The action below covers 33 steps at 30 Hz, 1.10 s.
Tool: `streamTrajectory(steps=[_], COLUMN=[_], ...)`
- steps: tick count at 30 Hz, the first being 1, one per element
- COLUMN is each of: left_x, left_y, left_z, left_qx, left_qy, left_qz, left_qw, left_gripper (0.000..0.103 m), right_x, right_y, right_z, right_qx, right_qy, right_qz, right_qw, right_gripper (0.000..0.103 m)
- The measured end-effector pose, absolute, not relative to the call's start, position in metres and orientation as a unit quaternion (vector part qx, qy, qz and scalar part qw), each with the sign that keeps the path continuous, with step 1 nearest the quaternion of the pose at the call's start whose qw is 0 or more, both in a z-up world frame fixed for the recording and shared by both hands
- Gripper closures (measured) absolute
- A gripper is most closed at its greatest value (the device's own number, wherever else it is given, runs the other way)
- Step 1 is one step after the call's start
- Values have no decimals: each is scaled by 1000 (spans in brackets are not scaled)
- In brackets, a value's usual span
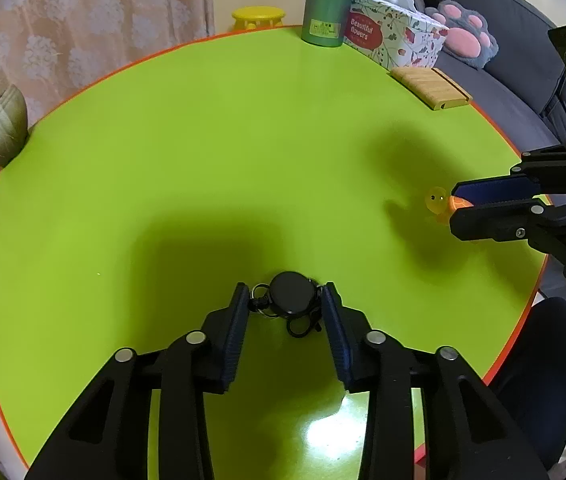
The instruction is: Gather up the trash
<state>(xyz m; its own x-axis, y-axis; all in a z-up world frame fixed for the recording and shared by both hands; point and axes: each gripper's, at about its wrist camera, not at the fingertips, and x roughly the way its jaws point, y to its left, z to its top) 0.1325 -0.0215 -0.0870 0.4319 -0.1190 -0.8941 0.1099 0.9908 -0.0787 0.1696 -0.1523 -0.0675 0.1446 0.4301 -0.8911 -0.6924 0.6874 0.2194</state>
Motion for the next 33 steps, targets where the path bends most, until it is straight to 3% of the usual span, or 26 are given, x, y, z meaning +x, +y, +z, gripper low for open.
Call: streamTrajectory(steps=[11,33], left_x=[127,67], left_y=[-20,-40], left_z=[-81,-19], left_qx=[-19,-21], left_qy=[513,443], left_qz=[-70,-90], left_qw=[855,892], left_gripper=[72,72], right_x=[168,108], right_y=[-151,-170], right_z=[-67,-24], right_qx=[-121,-120], right_qy=[531,457], right_qz=[378,401], right_qw=[749,784], right_gripper=[79,79])
